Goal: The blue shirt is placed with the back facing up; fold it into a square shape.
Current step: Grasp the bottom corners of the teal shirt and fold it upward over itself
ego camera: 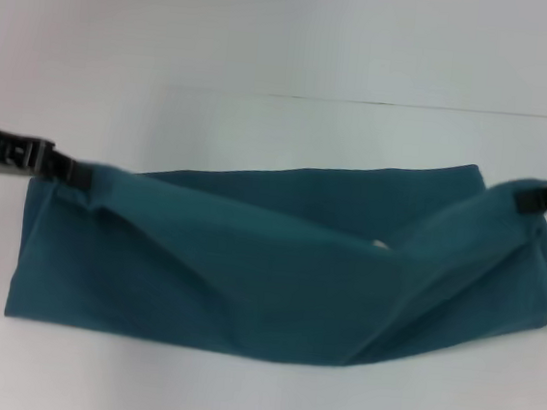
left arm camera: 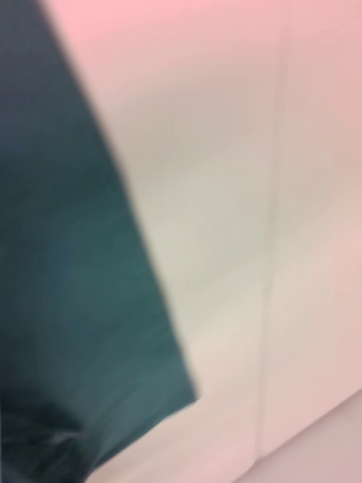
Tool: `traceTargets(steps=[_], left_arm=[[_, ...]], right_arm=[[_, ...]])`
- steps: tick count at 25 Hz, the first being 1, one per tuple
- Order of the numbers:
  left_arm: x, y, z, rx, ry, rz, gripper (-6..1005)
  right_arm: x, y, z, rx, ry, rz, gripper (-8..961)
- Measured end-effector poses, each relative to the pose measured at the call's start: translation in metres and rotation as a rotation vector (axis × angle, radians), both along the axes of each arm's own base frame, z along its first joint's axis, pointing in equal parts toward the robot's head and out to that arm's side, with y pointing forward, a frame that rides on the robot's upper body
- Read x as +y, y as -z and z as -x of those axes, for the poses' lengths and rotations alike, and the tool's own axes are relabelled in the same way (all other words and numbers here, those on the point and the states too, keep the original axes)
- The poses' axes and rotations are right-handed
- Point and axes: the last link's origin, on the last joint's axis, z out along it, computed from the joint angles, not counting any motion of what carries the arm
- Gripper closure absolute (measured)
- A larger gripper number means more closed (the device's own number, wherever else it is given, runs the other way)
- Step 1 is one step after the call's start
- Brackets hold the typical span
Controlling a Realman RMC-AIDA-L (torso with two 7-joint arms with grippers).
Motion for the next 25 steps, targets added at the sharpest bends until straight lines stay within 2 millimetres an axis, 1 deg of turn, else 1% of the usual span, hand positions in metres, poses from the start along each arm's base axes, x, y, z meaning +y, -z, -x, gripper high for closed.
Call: traceTargets(steps=[6, 9, 13, 17, 25], left_arm=[[0.021, 0.004, 0.013, 0.041, -0.029, -0.140, 943], [0.031, 0.012, 0.020, 0.070, -0.042, -0.189, 942], [0.041, 0.028, 0.024, 0.117, -0.047, -0.230, 940], [0.047, 0.038, 0.030, 0.138, -0.064, -0.272, 938], [0.049, 0.044, 0.039, 0.144, -0.094, -0.297, 935]], right_arm=[[0.027, 0.026, -0.006, -0.016, 0.026, -0.085, 888], [0.039, 0.039, -0.011, -0.031, 0.041, -0.134, 888], [0.050, 0.053, -0.016, -0.039, 0.059, -0.181, 887], [0.059, 0.058, -0.021, -0.039, 0.074, -0.229, 886], [0.064, 0.063, -0.028, -0.025, 0.133, -0.285, 880]])
